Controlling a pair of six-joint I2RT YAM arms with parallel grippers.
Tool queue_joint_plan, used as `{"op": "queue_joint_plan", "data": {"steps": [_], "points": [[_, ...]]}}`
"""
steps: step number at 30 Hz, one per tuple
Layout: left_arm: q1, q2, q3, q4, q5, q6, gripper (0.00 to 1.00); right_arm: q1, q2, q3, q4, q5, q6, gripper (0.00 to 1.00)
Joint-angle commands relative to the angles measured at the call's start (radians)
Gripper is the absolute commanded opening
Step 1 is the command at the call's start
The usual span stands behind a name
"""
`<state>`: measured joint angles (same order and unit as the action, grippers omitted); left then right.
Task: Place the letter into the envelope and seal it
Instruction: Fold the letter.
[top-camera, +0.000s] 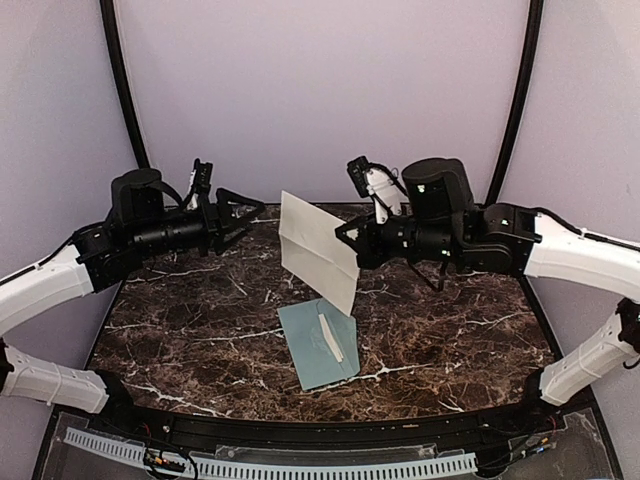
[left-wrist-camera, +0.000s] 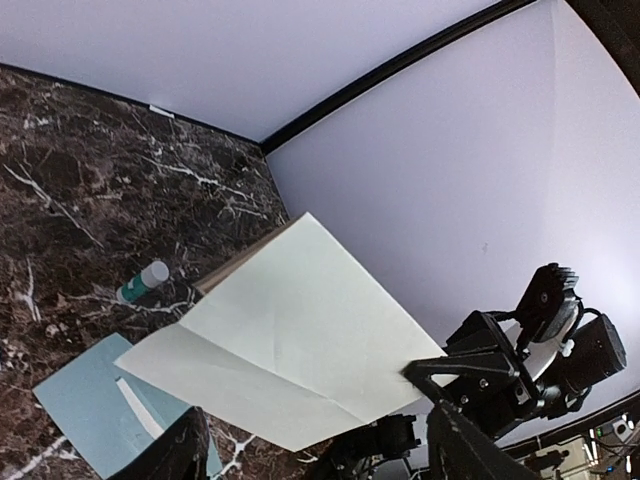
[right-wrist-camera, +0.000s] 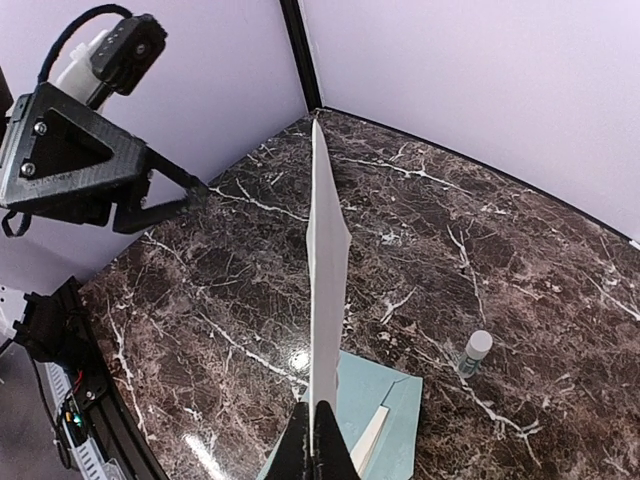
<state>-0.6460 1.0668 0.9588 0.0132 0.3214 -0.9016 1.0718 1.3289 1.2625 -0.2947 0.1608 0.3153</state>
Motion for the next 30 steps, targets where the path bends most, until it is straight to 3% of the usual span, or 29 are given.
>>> {"op": "queue_joint_plan", "data": {"steps": [1, 11, 20, 22, 26, 30], "points": [[-0.043, 0.068, -0.038, 0.215, 0.038, -0.171, 0.73, 0.068, 0.094, 0.090, -0.009, 0.131, -0.081, 0.00], [-0.053, 0.163, -0.099, 0.345, 0.084, -0.290, 0.77, 0.174, 0.240, 0.203, -0.080, 0.252, -0.184, 0.00], [-0.053, 0.199, -0.076, 0.252, 0.087, -0.292, 0.75, 0.252, 0.339, 0.294, -0.133, 0.402, -0.283, 0.00], [-0.052, 0.207, -0.064, 0.222, 0.086, -0.282, 0.71, 0.265, 0.358, 0.306, -0.138, 0.425, -0.303, 0.00], [-0.053, 0.218, -0.050, 0.186, 0.089, -0.276, 0.52, 0.274, 0.382, 0.323, -0.144, 0.449, -0.309, 0.00], [-0.052, 0.221, -0.038, 0.144, 0.080, -0.261, 0.42, 0.276, 0.391, 0.332, -0.158, 0.474, -0.309, 0.00]]}}
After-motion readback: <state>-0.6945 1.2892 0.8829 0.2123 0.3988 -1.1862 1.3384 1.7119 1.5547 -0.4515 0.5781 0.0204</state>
